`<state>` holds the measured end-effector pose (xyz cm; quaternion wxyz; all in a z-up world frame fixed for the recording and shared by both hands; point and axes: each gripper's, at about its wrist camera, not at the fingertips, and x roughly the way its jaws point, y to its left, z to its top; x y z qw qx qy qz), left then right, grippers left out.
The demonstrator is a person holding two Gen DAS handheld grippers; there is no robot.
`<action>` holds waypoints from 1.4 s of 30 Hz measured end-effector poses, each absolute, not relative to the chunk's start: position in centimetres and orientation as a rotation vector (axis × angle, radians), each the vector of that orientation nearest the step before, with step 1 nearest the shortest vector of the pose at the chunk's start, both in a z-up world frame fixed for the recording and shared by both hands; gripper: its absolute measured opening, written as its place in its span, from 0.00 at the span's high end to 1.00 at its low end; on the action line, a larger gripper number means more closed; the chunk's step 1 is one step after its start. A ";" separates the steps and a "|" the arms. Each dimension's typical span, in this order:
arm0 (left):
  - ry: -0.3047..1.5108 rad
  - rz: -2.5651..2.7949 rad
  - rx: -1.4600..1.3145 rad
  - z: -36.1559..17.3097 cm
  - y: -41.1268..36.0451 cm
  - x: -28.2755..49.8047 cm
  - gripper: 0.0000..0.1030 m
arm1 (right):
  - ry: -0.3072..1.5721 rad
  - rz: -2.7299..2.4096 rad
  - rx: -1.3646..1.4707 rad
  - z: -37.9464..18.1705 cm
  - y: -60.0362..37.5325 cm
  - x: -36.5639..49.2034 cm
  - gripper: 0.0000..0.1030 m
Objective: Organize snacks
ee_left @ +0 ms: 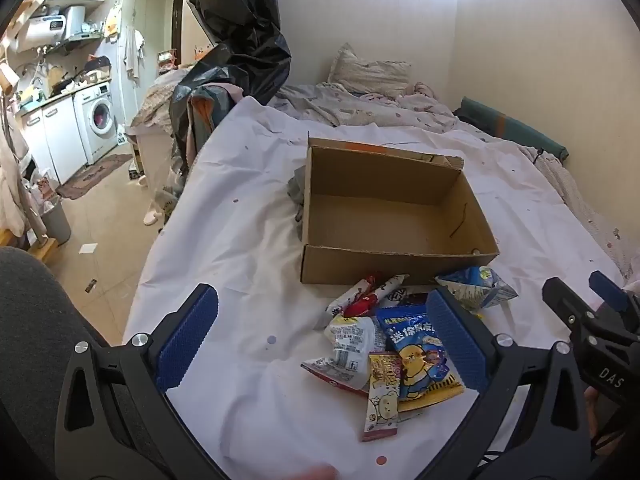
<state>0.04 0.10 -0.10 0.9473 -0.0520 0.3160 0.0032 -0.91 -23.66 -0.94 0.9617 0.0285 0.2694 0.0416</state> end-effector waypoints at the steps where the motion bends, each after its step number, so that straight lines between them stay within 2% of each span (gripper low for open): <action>1: 0.645 0.004 -0.105 -0.1 0.1 0.0 0.00 | 0.562 0.081 0.051 -1.0 -23.6 -0.8 0.00; 42: 0.650 0.032 -0.092 -0.7 0.1 0.3 0.00 | 0.561 0.086 0.051 -1.3 -23.4 -0.7 0.00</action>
